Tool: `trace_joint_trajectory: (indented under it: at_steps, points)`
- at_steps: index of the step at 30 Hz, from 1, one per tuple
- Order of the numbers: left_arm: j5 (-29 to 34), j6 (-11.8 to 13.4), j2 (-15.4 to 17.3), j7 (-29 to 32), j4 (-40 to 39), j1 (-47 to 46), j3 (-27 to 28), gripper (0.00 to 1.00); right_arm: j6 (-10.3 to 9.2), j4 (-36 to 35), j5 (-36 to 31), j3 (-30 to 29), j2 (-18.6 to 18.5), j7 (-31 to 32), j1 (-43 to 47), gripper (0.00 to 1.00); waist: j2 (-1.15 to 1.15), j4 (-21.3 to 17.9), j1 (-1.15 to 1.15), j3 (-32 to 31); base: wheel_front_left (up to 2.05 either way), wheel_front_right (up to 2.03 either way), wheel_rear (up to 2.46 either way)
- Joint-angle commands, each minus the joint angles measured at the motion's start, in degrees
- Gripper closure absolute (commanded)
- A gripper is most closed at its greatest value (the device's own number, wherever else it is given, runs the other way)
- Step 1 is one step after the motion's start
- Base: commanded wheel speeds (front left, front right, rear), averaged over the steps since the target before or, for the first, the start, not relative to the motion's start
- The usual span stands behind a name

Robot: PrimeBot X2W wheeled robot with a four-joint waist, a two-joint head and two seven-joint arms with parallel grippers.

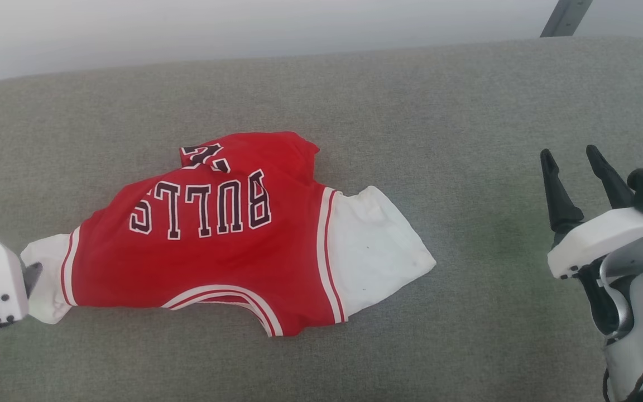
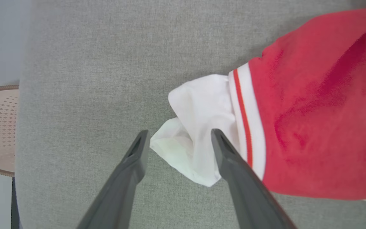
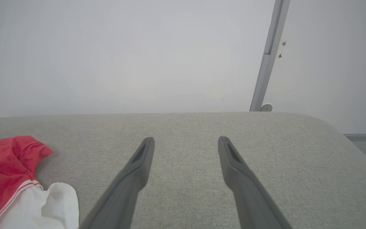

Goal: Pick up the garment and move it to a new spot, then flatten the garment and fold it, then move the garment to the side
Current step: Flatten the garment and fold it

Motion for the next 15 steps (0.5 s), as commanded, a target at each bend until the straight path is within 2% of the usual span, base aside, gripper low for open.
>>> trace_joint_trajectory:
  at_steps: [1,6,15]
  points:
    - [0.5,0.1,0.6,-0.1,-0.7,-1.0,0.2,0.00,0.01,-0.3,0.3,-0.1,-0.2,0.2,0.8,0.00,0.00,0.2,0.00,-0.1,0.00,0.00,0.00]
    - [1.4,-0.5,1.3,0.7,-0.7,-2.4,-0.3,0.00,0.02,-1.3,0.2,0.0,-0.1,0.5,0.5,0.00,0.00,0.1,0.00,0.5,0.00,0.00,0.00]
    - [0.9,-1.3,-0.3,3.4,5.3,-4.7,-1.7,0.00,0.01,-2.4,0.6,1.4,-0.3,0.9,-0.3,0.00,0.00,-1.5,0.00,2.4,0.00,0.00,0.00]
